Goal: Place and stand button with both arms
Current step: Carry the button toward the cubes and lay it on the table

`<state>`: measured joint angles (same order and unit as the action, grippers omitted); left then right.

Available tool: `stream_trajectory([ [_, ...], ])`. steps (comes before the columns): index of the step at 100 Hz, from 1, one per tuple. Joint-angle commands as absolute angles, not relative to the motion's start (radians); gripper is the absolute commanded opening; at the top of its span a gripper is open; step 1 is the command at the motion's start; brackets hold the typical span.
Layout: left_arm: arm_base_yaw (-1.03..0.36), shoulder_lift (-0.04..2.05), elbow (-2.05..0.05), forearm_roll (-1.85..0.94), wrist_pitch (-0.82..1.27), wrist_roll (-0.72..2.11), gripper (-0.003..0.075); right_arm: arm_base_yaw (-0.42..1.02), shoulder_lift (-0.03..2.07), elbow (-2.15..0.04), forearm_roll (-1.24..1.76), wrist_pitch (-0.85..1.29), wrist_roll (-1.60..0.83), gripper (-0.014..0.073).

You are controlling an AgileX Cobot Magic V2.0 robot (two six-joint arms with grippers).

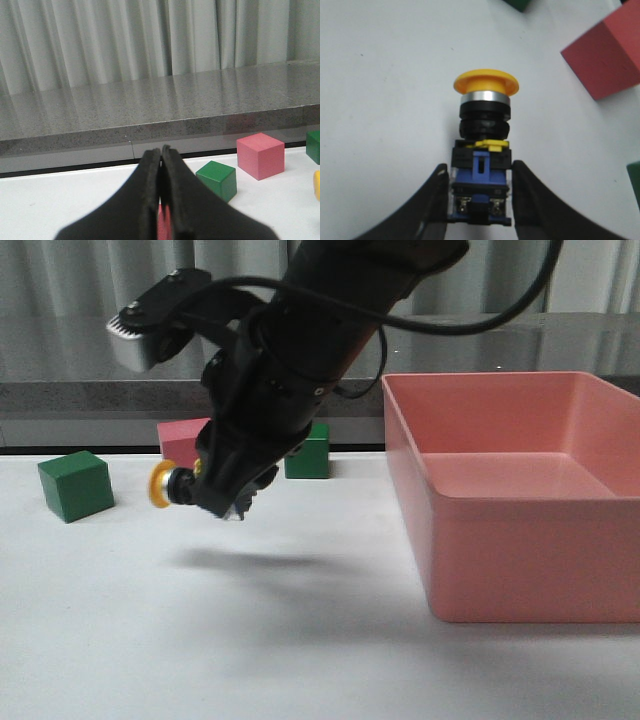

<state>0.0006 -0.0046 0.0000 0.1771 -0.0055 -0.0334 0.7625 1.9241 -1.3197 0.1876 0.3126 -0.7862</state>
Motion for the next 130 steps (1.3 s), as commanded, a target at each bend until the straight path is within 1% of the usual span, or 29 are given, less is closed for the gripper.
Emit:
stream_trajectory([
  [1,0.002,-0.035,0.045,0.169,-0.083,-0.043,-0.0020,0.787,1.894,-1.356,0.200,0.212,-0.801,0.0012],
  [15,0.002,-0.035,0.045,0.169,-0.083,-0.043,-0.0019,0.818,1.922,-1.356,0.200,0.190,-0.809,0.0012],
  [36,0.002,-0.035,0.045,0.169,-0.083,-0.043,-0.0020,0.831,1.932,-1.355,0.200,0.211,-0.811,0.0015],
  [45,0.002,-0.035,0.045,0.169,-0.083,-0.043,-0.0020,0.831,1.932,-1.355,0.200,0.235,-0.811,0.0038],
  [57,0.002,-0.035,0.045,0.169,-0.083,-0.043,-0.0020,0.831,1.932,-1.355,0.200,0.272,-0.811,0.0134],
  [74,0.002,-0.035,0.045,0.169,-0.083,-0.043,-0.0020,0.831,1.932,-1.355,0.200,0.282,-0.811,0.0339],
  [83,0.002,-0.035,0.045,0.169,-0.083,-0.043,-0.0020,0.831,1.932,-1.355,0.200,0.281,-0.811,0.0409],
  [90,0.002,-0.035,0.045,0.169,-0.083,-0.043,-0.0020,0.831,1.932,-1.355,0.200,0.278,-0.811,0.0438],
  [107,0.002,-0.035,0.045,0.169,-0.083,-0.043,-0.0020,0.831,1.922,-1.355,0.200,0.275,-0.811,0.0441],
  [117,0.002,-0.035,0.045,0.169,-0.083,-0.043,-0.0019,0.831,1.881,-1.356,0.200,0.270,-0.811,0.0440],
  [124,0.002,-0.035,0.045,0.169,-0.083,-0.043,-0.0020,0.830,1.835,-1.356,0.200,0.268,-0.810,0.0414],
  [130,0.002,-0.035,0.045,0.169,-0.083,-0.043,-0.0020,0.829,1.789,-1.356,0.200,0.270,-0.810,0.0354],
])
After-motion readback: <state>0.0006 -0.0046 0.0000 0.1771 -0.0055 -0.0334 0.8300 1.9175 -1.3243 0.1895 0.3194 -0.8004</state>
